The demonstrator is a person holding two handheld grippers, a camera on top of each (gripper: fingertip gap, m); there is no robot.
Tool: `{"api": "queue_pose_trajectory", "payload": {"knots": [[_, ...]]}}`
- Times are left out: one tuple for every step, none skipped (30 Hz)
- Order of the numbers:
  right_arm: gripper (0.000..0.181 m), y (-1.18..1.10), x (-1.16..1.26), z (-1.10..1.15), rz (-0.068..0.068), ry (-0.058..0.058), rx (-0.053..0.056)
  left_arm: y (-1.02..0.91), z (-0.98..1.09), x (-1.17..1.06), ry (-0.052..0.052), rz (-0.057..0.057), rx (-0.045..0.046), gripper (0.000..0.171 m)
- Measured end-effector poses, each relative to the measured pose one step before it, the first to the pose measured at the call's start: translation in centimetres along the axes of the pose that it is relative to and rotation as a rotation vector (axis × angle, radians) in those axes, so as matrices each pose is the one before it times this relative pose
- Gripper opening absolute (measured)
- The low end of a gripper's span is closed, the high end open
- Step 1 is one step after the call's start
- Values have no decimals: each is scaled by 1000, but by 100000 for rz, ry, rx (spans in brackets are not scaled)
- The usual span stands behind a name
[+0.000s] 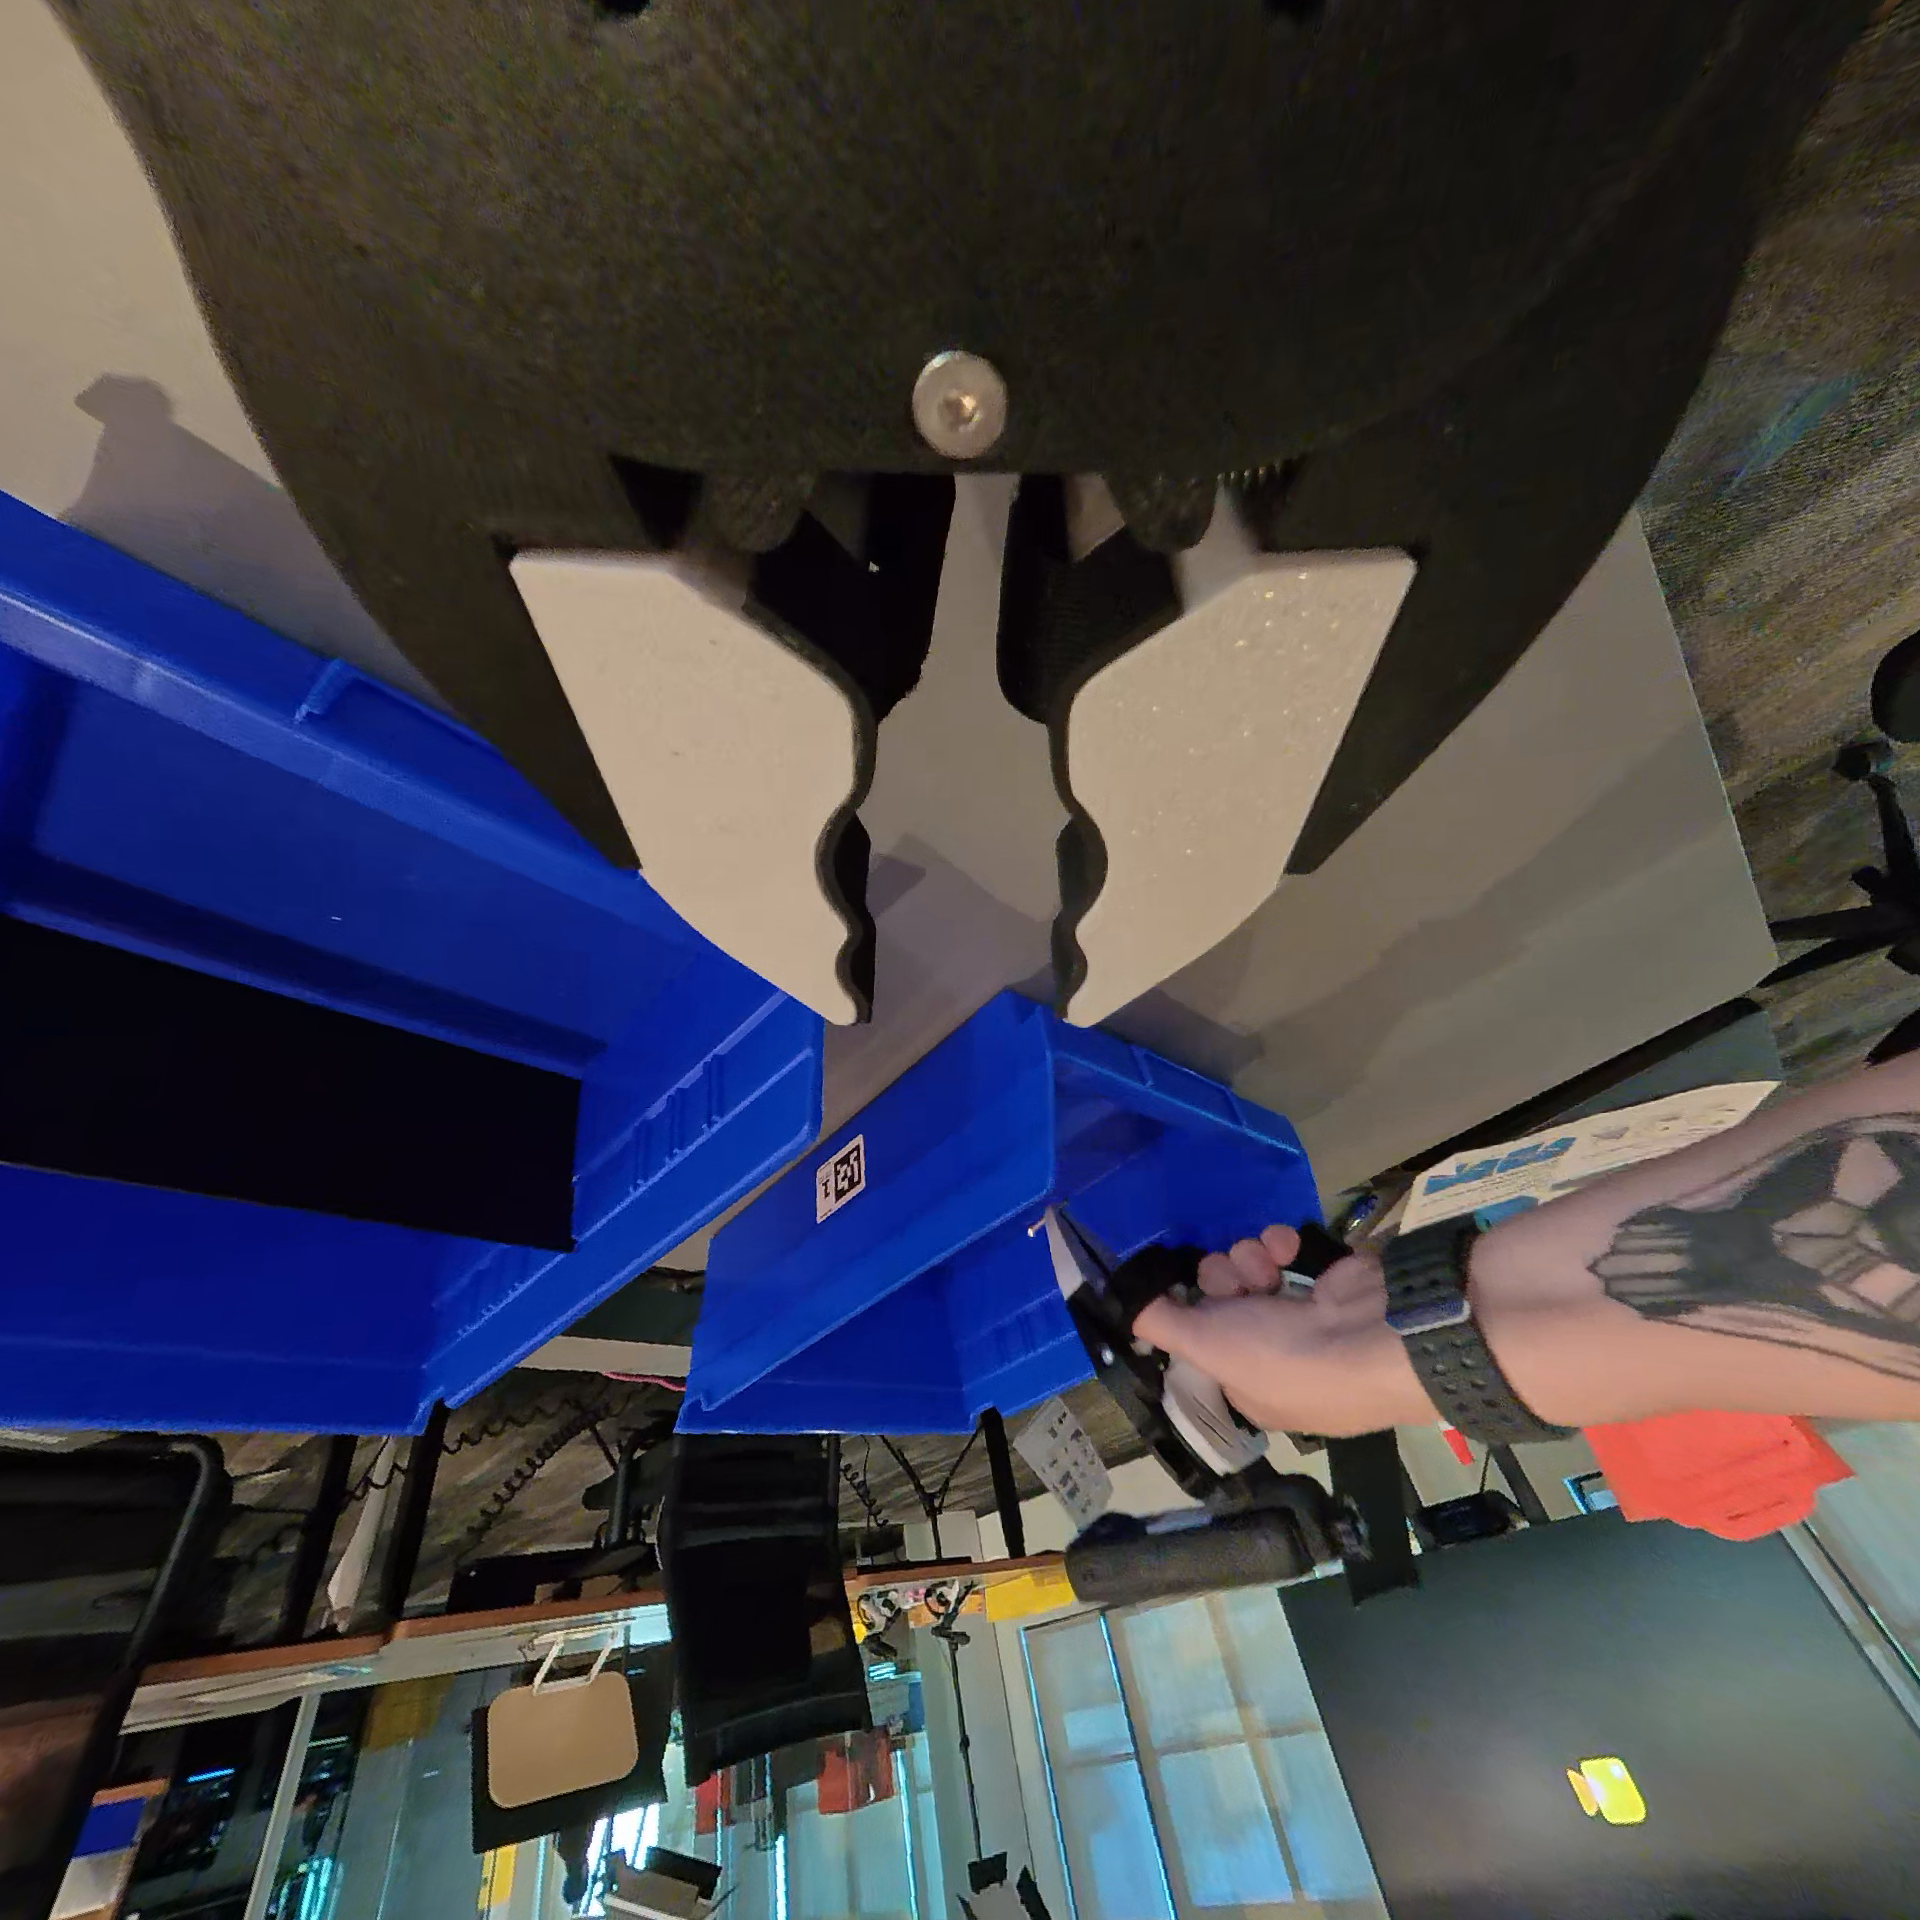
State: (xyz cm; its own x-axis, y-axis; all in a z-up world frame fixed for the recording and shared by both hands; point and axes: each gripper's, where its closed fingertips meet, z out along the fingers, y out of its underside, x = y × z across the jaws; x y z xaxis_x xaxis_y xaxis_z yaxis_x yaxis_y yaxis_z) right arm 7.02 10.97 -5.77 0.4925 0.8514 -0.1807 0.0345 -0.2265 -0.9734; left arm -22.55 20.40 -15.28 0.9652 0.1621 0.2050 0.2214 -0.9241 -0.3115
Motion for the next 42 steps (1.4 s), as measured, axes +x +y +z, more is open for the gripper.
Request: {"api": "queue_pose_trajectory", "payload": {"knots": [[32, 64, -96, 68, 17, -394, -464, -291, -642, 447, 2487, 1091, 2767, 2], [32, 80, -101, 60, -299, -206, -508, -240, -695, 576, 2761, 1572, 2795, 2], [32, 122, -100, 70, -585, -87, -742, -117, -693, 558, 1925, 2620, 2555, 2], [32, 179, -175, 89, -366, -772, -1047, -28, -706, 626, 2048, 2924, 2721, 2], [32, 155, -203, 105, 443, -1194, -834, -21, -742, 854, 3355, 2897, 3288, 2], [32, 31, -172, 69, 1309, -1328, 80, -65, -825, 1164, 5098, 2637, 4017, 2], [32, 14, -201, 59, 1455, -1553, 210, -16, -903, 1210, 4559, 3014, 3876, 2], [31, 55, -211, 57, 814, -1418, -350, -83, -957, 1256, 3775, 3940, 4141, 2], [30, 43, -162, 72, 101, -829, -375, -22, -1014, 1205, 2912, 3453, 3742, 2], [29, -14, -171, 81, -40, -694, -275, 13, -1040, 1110, 2084, 4107, 3651, 2], [27, -16, -241, 91, -83, -942, -466, -42, -1004, 1006, 2062, 3672, 4086, 2], [24, -41, -259, 97, -319, -860, -521, 78, -916, 1079, 3259, 2494, 3776, 2], [23, -84, -240, 138, -162, -647, -406, 59, -791, 1354, 5368, 2676, 4443, 2], [21, -146, -315, 152, 41, -905, -300, 29, -725, 1340, 5085, 2140, 4960, 1], [20, -215, -378, 202, -141, -1027, -109, 176, -659, 1252, 4277, 1700, 4199, 1], [19, -250, -410, 261, -23, -983, -286, 275, -601, 1218, 3996, 2205, 3917, 2], [19, -365, -463, 286, 273, -1283, 106, 325, -543, 1027, 2890, 1518, 3830, 2], [19, -485, -579, 349, 881, -1948, 656, 499, -481, 1022, 3510, 832, 2507, 2], [20, -514, -666, 467, 1238, -2347, 536, 413, -479, 819, 2572, 882, 2842, 2], [21, -519, -787, 580, 889, -2503, 432, 467, -422, 542, 1097, 1351, 1987, 2], [23, -560, -806, 663, 161, -1878, 1044, 570, -319, 348, 239, 1663, 829, 2], [23, -473, -940, 756, -256, -2313, 841, 436, -269, 409, 731, 2659, 1570, 2], [23, -362, -1024, 837, 334, -2796, 407, 377, -196, 461, 1222, 2796, 1201, 2], [23, -312, -915, 851, 598, -2319, 711, 243, -226, 375, 583, 3555, 1406, 2], [23, -200, -832, 844, 166, -1909, 290, -64, -285, 406, 545, 4198, 2980, 2], [22, -135, -650, 783, -787, -652, 254, -91, -263, 351, 458, 3443, 2724, 2], [21, -109, -437, 689, -1182, 651, 131, -82, -179, 336, 831, 1827, 2205, 2], [20, -212, -474, 561, -1052, 189, 733, -74, -100, 300, 776, 1022, 1997, 2], [19, -342, -485, 466, -746, -120, 1278, 1, -36, 201, 204, 906, 967, 2], [16, -308, -341, 414, -1201, 839, 991, -40, -33, 158, -303, 1380, 990, 2], [12, -241, -208, 371, -1769, 1561, 439, -82, -39, 131, -603, 1435, 730, 2], [10, -187, -93, 338, -1939, 2099, 289, -171, -40, 114, -943, 1300, 1011, 2], [10, -190, -133, 258, -1305, 1410, 690, -199, -22, 104, -1099, 1302, 862, 2], [10, -164, -229, 207, -497, 276, 636, -115, 14, 44, -1452, 1426, 122, 2], [11, -63, -239, 189, 110, 47, 308, -92, 10, -84, -2422, 1743, -105, 2], [12, -26, -199, 160, 166, 158, 388, -157, -17, -36, -2088, 2187, 460, 2], [13, -18, -71, 126, -265, 1058, 447, -78, -12, -93, -2309, 1389, 76, 2], [13, -54, -83, 80, -964, 1126, 678, -51, -12, -90, -2184, 958, 73, 2], [13, 35, -99, 106, -1327, 1082, -75, -56, -14, 25, -1304, 807, 341, 2], [14, -5, -62, 120, -1222, 1305, 96, 0, -10, -8, -1520, 937, 32, 2], [14, -90, -97, 123, -877, 935, 611, 13, -17, 7, -1458, 809, 154, 2], [14, -84, -218, 161, -418, -131, 334, -35, -14, 63, -756, 362, 384, 2]]}}
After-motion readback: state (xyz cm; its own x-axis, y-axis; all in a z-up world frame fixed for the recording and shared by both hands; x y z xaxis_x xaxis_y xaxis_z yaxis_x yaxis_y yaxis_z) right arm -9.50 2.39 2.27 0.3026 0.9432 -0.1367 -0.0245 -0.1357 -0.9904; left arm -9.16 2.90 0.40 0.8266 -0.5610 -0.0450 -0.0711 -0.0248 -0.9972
